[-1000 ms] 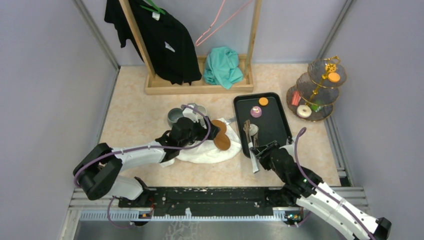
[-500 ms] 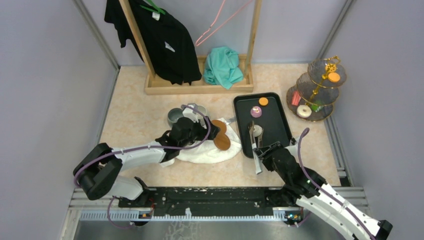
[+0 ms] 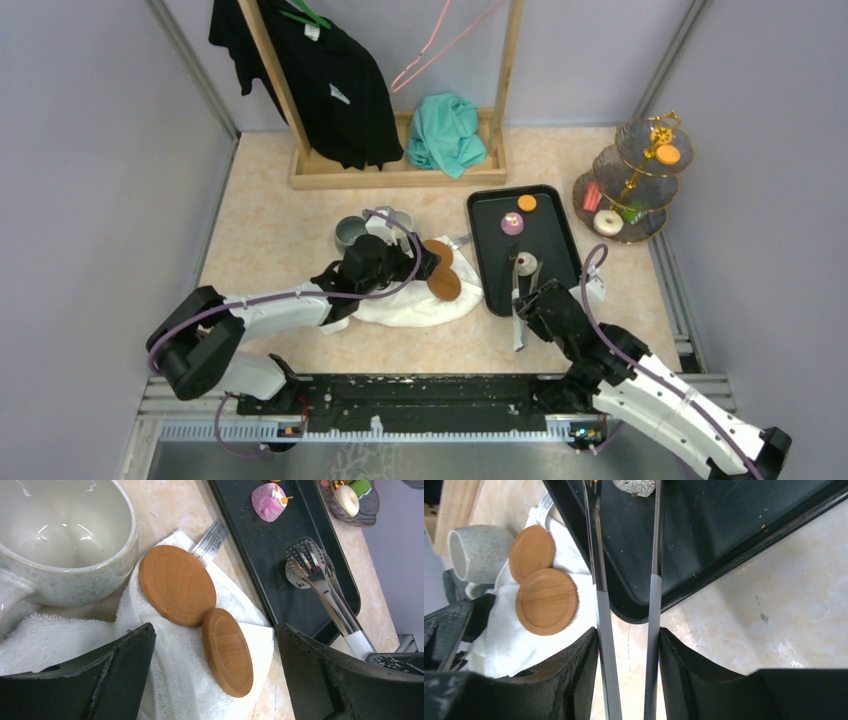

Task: Serve the afternoon tea
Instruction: Adjust the dessert on the tray.

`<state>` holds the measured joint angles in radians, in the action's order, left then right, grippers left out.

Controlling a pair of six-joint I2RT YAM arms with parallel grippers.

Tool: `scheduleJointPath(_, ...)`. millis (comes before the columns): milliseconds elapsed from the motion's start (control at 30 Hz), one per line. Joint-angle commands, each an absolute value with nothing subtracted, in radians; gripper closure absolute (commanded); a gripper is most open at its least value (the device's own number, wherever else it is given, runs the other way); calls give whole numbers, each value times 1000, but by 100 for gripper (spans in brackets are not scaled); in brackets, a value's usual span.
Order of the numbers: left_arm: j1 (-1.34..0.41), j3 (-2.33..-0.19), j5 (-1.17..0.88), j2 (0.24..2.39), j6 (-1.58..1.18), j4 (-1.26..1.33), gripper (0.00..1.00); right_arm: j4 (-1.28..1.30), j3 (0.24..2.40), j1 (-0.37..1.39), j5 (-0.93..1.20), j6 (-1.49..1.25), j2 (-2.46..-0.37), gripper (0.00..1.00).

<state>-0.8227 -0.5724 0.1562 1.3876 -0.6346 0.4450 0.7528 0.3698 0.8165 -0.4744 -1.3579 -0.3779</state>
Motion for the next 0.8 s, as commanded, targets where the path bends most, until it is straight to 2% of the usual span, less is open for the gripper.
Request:
scheduleJointPath(0,-825,-590,147,1400,-629,460,4,764,431,827,-533,-1312,-440,55)
scheduleJointPath(400,-825,-592,146,1416,-629,482,4,774,446,827,-540,-1275,-486,54)
scheduleJointPath(767,-825,-587,153,1402,-631,480,4,750,519,844,-517,-1155,-663,54)
